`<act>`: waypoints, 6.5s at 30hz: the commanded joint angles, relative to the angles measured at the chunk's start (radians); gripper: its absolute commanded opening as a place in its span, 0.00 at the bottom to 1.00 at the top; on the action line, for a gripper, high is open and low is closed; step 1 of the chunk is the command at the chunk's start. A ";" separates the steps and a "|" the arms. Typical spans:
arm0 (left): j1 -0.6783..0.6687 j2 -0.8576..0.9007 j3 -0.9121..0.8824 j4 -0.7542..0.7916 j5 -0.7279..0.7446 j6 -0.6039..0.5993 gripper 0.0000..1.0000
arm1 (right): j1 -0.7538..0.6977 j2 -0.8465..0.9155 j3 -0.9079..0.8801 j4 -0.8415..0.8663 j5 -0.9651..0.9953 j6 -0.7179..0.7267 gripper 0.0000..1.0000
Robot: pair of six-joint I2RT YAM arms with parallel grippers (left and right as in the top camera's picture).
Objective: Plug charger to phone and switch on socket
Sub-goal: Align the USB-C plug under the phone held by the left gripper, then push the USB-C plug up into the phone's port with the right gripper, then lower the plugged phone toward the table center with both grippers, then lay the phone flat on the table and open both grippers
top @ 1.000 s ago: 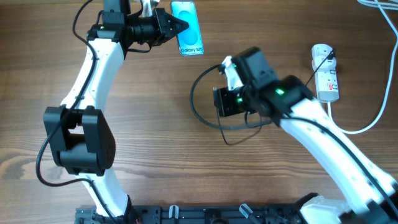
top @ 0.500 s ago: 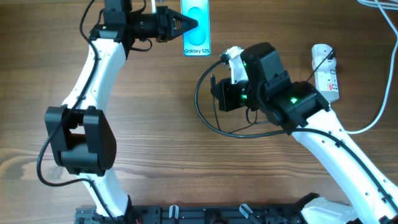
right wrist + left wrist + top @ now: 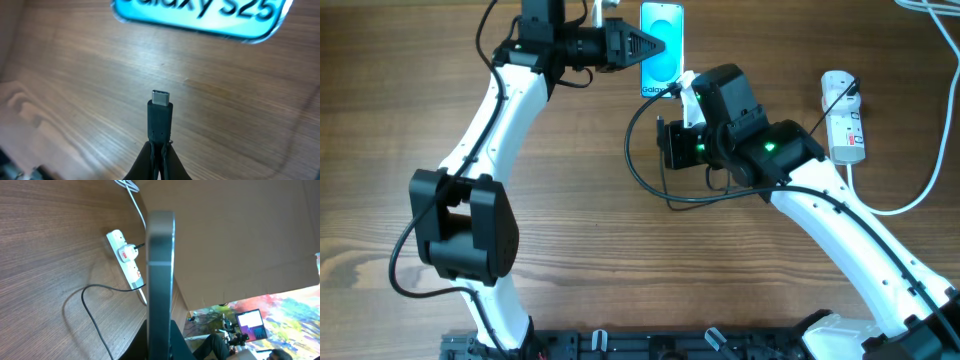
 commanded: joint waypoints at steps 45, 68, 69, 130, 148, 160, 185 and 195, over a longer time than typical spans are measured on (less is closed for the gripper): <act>-0.013 -0.027 0.001 -0.030 -0.013 0.083 0.04 | -0.003 0.063 0.016 0.117 0.115 -0.069 0.04; -0.015 -0.027 0.001 -0.031 0.014 0.079 0.04 | -0.003 0.063 0.016 0.117 0.106 -0.066 0.04; -0.015 -0.027 0.001 -0.031 0.014 0.079 0.04 | -0.003 0.063 0.016 0.117 0.106 -0.064 0.04; -0.015 -0.027 0.001 -0.072 0.040 0.062 0.04 | -0.015 0.059 0.145 0.121 0.152 -0.082 0.04; -0.011 -0.027 0.001 -0.086 -0.045 0.029 0.04 | -0.015 0.048 0.145 0.084 0.089 -0.093 0.37; -0.028 0.025 -0.003 -0.304 -0.340 0.103 0.04 | -0.083 0.000 0.145 -0.065 0.142 -0.023 0.91; -0.187 0.245 -0.003 -0.455 -0.536 0.135 0.04 | -0.103 0.000 0.145 -0.123 0.064 -0.018 0.94; -0.204 0.295 -0.008 -0.452 -0.548 0.135 0.04 | -0.103 0.000 0.145 -0.149 0.096 -0.017 1.00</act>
